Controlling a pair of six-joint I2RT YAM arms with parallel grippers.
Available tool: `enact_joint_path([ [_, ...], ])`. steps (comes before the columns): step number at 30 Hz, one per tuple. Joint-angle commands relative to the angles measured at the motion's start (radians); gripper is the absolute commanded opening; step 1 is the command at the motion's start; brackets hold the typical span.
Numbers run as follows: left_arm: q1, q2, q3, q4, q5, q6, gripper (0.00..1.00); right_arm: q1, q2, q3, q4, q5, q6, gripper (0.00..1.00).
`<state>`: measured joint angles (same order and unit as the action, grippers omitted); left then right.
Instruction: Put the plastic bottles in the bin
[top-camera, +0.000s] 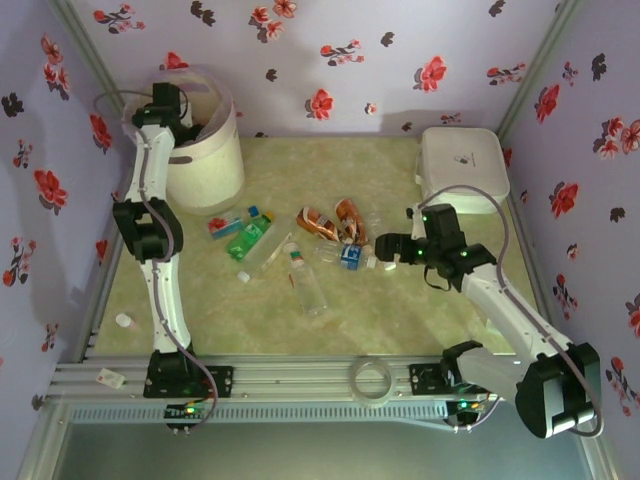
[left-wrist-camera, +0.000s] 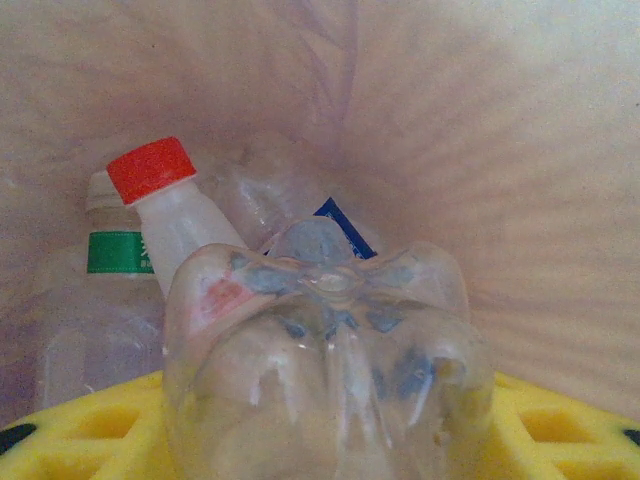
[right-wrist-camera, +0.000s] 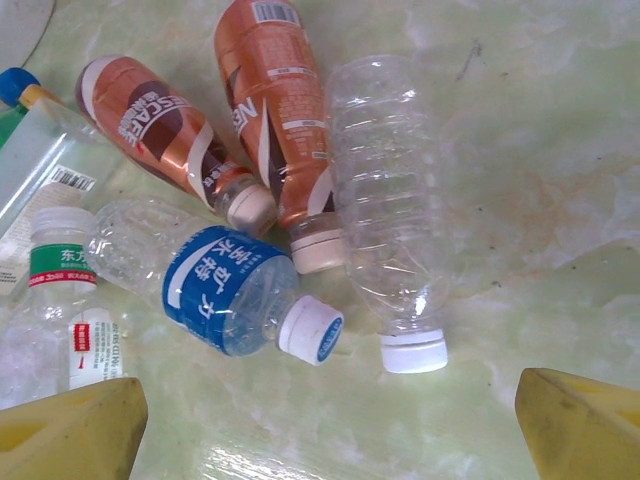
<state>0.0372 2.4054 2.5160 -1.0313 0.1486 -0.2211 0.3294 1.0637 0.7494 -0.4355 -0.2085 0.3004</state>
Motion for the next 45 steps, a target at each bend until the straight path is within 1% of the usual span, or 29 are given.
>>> enact_joint_path([
  [1, -0.003, 0.007, -0.018, 0.006, -0.006, 0.021, 0.43, -0.021, -0.029, -0.019, 0.020, 0.018, 0.026, 0.96],
  [2, -0.003, 0.006, -0.021, 0.007, -0.005, 0.022, 0.47, -0.025, -0.029, -0.021, 0.018, 0.018, 0.026, 0.95],
  [4, -0.003, 0.001, -0.025, 0.007, -0.006, 0.023, 0.59, -0.030, -0.027, -0.021, 0.010, 0.023, 0.026, 0.95],
  [6, -0.003, -0.005, -0.028, 0.007, -0.006, 0.025, 0.69, -0.034, -0.021, -0.018, 0.001, 0.036, 0.026, 0.91],
  [8, -0.002, -0.012, -0.027, 0.007, -0.006, 0.025, 0.77, -0.034, -0.008, -0.006, -0.018, 0.069, 0.023, 0.86],
  [12, -0.001, -0.044, -0.026, 0.014, -0.007, 0.025, 0.89, -0.028, 0.053, 0.038, -0.081, 0.130, -0.016, 0.71],
  [14, -0.001, -0.066, -0.024, 0.023, -0.009, 0.026, 0.95, -0.013, 0.083, 0.051, -0.086, 0.162, -0.019, 0.68],
  [16, 0.004, -0.088, -0.013, 0.026, -0.012, 0.023, 1.00, 0.005, 0.119, 0.072, -0.096, 0.187, -0.026, 0.68],
  [19, 0.011, -0.133, 0.004, 0.029, -0.013, 0.022, 1.00, 0.033, 0.185, 0.105, -0.099, 0.223, -0.038, 0.71],
  [23, 0.019, -0.227, 0.006, 0.050, -0.039, 0.026, 1.00, 0.053, 0.293, 0.152, -0.092, 0.245, -0.057, 0.81],
  [24, 0.021, -0.255, 0.001, 0.060, -0.055, 0.027, 1.00, 0.062, 0.317, 0.164, -0.085, 0.247, -0.062, 0.81],
  [26, 0.030, -0.310, -0.019, 0.087, -0.077, 0.020, 1.00, 0.073, 0.363, 0.186, -0.081, 0.251, -0.068, 0.80],
  [28, 0.039, -0.374, -0.051, 0.107, -0.088, 0.008, 1.00, 0.083, 0.405, 0.204, -0.068, 0.251, -0.073, 0.74],
  [29, 0.042, -0.406, -0.073, 0.108, -0.096, 0.008, 1.00, 0.088, 0.424, 0.211, -0.057, 0.245, -0.075, 0.73],
  [31, 0.048, -0.482, -0.131, 0.157, -0.118, 0.009, 1.00, 0.098, 0.461, 0.223, -0.038, 0.235, -0.079, 0.75],
  [34, 0.054, -0.618, -0.305, 0.230, -0.134, -0.001, 1.00, 0.102, 0.509, 0.239, -0.037, 0.245, -0.079, 0.77],
  [36, 0.051, -0.734, -0.456, 0.296, -0.132, -0.023, 1.00, 0.102, 0.544, 0.251, -0.046, 0.267, -0.079, 0.78],
  [40, 0.037, -0.957, -0.743, 0.414, -0.124, -0.072, 1.00, 0.100, 0.590, 0.255, -0.034, 0.273, -0.080, 0.72],
  [42, 0.016, -1.070, -0.877, 0.468, -0.121, -0.110, 1.00, 0.100, 0.616, 0.258, -0.026, 0.274, -0.079, 0.69],
  [45, -0.035, -1.174, -1.022, 0.491, -0.109, -0.146, 1.00, 0.097, 0.655, 0.265, -0.016, 0.271, -0.081, 0.69],
])
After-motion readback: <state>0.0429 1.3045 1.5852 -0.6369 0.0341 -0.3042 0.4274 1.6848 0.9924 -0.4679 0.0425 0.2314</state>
